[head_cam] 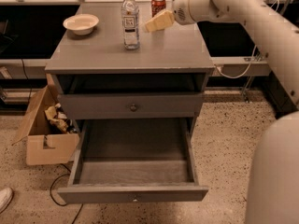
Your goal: Place blue plastic bottle into middle drawer
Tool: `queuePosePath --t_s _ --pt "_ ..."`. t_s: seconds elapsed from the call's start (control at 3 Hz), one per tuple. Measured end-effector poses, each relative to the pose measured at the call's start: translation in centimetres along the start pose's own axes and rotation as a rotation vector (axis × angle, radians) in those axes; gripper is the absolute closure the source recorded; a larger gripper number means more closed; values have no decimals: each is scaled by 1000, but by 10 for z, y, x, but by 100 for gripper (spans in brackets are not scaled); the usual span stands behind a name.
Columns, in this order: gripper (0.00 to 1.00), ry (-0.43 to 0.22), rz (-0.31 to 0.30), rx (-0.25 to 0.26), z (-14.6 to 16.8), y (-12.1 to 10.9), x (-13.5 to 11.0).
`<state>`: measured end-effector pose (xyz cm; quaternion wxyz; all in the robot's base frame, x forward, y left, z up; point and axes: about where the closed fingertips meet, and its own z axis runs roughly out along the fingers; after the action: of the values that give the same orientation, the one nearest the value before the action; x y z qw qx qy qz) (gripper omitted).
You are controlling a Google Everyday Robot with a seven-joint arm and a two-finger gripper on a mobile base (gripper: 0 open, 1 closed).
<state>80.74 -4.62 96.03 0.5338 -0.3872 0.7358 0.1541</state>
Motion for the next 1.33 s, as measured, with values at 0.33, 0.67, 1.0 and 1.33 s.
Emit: queuePosePath --t_s 0.33,0.67,1.0,1.33 --pt "0 -60 19 -23 35 -4 -15" --pt "0 -122 25 -74 64 5 -33" --pt "0 -167 21 -124 83 20 -51" --pt "0 -178 9 -171 100 38 -65"
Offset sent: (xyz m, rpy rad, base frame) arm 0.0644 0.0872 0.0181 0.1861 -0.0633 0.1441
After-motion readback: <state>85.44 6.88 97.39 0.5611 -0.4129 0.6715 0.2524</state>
